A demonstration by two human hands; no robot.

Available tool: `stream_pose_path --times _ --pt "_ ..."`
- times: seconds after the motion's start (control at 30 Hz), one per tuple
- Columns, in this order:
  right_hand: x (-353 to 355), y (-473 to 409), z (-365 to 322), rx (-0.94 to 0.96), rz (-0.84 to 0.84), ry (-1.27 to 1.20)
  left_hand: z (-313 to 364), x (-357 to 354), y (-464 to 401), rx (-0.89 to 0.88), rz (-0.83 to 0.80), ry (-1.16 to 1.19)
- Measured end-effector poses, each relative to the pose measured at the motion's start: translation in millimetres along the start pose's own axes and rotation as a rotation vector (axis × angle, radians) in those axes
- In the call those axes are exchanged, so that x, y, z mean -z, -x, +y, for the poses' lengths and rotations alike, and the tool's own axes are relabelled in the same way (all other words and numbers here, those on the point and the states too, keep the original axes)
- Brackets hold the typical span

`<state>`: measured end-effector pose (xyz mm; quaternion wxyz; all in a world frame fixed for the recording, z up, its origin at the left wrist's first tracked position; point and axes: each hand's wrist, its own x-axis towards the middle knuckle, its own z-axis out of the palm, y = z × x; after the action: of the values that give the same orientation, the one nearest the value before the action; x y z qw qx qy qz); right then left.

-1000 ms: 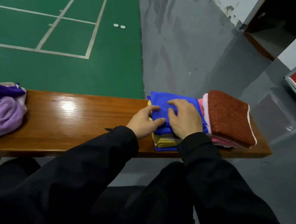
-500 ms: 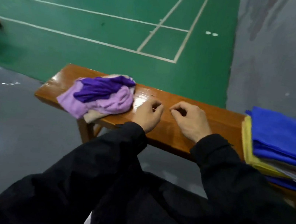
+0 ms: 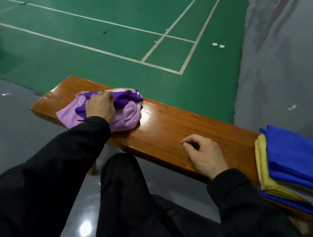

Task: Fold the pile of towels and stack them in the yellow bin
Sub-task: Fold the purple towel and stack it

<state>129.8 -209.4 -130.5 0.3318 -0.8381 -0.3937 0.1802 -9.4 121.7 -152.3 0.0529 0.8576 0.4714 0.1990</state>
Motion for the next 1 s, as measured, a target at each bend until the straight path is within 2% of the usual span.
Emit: stream_pose_path --times 0.07,0.1,0.17,0.27,0.33,0.43,0.57,0.67,0.73,0.8,0.9,1.0 --pt "5.7 -0.8 -2.3 -0.004 0.009 -0.011 10.4 7.2 -1.2 -0.017 0.12 0.168" --pt "7.8 -1.8 -5.0 -0.002 0.019 -0.021 14.0 9.9 -3.0 -0.046 0.119 0.185" --pt "10.0 -2.5 -10.6 0.007 0.037 -0.047 14.1 10.3 -6.8 -0.109 -0.024 0.055" --pt "9.9 4.0 -17.7 0.032 0.042 -0.08 -2.5 2.3 -8.2 -0.095 -0.305 -0.161" --pt "10.0 8.6 -17.5 0.037 0.041 -0.098 -6.0 1.1 -7.8 -0.085 -0.374 -0.244" --pt "14.5 11.4 -15.2 0.023 0.067 -0.124 9.4 14.2 -12.1 -0.065 -0.272 -0.125" --pt "21.3 9.1 -22.0 0.04 0.117 -0.171 49.8 67.1 -3.8 -0.025 0.079 0.309" --pt "22.8 6.6 -36.1 0.121 0.208 -0.283 91.9 109.5 16.0 -0.14 0.11 0.636" --pt "25.2 7.2 -48.9 0.185 0.251 -0.417 117.0 118.3 27.4 -0.282 0.031 0.778" --pt "26.8 7.7 -57.5 0.215 0.244 -0.523 139.8 110.5 38.1 -0.374 -0.153 0.904" --pt "29.1 5.3 -54.6 0.226 0.301 -0.395 170.3 96.9 61.3 -0.369 -0.443 1.064" --pt "41.7 11.4 -38.2 0.174 0.372 -0.308 190.4 87.8 79.8 -0.307 -0.604 1.162"
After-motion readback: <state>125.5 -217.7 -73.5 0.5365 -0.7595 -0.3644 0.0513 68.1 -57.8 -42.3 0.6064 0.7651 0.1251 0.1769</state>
